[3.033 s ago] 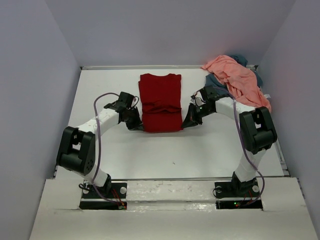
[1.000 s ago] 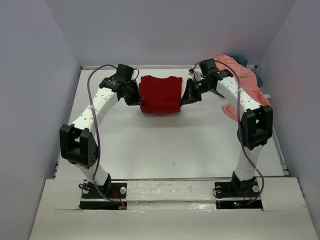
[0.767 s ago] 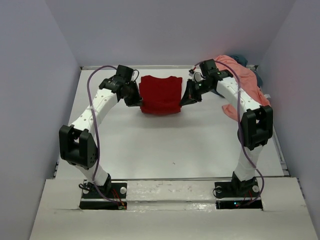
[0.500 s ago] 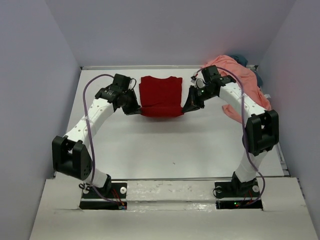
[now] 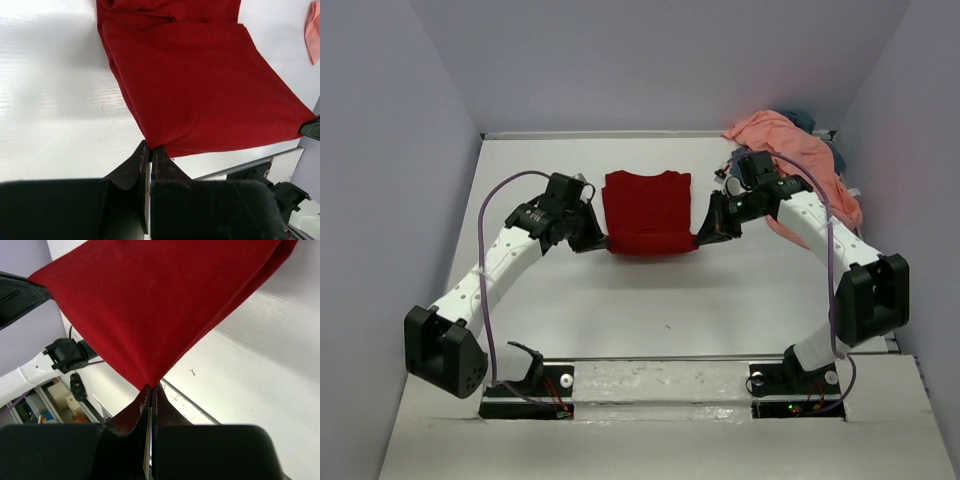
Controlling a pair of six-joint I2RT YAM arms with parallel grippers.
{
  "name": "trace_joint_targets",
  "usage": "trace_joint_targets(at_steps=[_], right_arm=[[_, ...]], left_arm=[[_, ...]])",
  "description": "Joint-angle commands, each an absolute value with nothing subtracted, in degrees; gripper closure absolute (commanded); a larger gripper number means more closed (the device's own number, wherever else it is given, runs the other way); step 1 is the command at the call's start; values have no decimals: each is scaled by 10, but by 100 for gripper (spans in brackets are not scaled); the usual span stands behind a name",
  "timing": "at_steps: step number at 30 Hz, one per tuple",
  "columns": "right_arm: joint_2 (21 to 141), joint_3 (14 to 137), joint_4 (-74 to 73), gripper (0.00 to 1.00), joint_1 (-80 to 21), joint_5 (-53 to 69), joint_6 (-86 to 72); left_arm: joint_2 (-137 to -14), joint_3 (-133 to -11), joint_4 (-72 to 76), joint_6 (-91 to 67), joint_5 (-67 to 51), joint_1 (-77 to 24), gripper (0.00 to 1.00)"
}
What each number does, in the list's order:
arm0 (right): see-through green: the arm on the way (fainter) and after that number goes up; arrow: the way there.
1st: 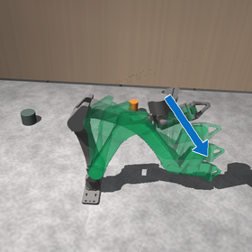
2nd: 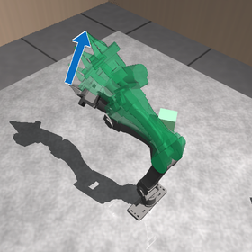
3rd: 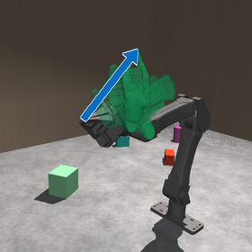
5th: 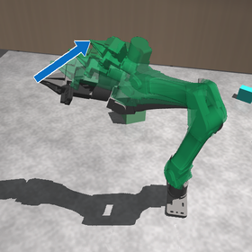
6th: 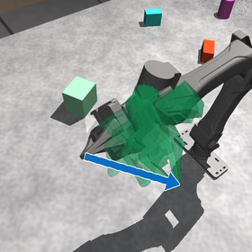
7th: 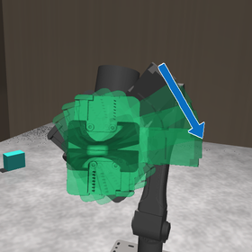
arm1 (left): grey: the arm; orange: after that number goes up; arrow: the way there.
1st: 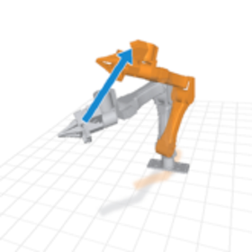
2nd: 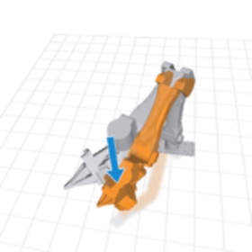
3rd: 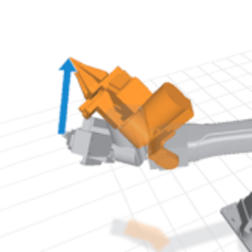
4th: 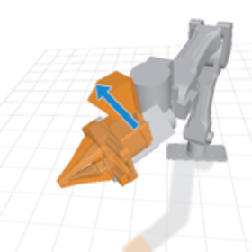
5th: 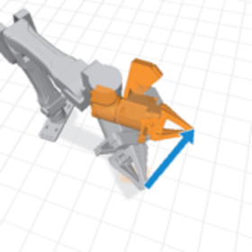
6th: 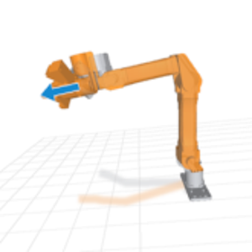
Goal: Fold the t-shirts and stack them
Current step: Fold the long partially folded tshirt into a neat square
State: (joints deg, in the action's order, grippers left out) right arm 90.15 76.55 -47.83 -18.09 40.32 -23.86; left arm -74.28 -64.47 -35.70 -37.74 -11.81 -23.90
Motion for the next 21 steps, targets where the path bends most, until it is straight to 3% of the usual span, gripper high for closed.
trace_joint_targets(at_steps=[1,9,21], right_arm=[[860,738,-459,100,-182,396,-243],[859,742,-459,100,-182,394,-242],[953,840,-466,100,-182,389,-235]], left_arm=[[-708,-627,-347,-400,-97,-254,97],[-715,-624,-338,-403,-91,-265,97],[-824,-742,-366,-354,-74,-255,97]])
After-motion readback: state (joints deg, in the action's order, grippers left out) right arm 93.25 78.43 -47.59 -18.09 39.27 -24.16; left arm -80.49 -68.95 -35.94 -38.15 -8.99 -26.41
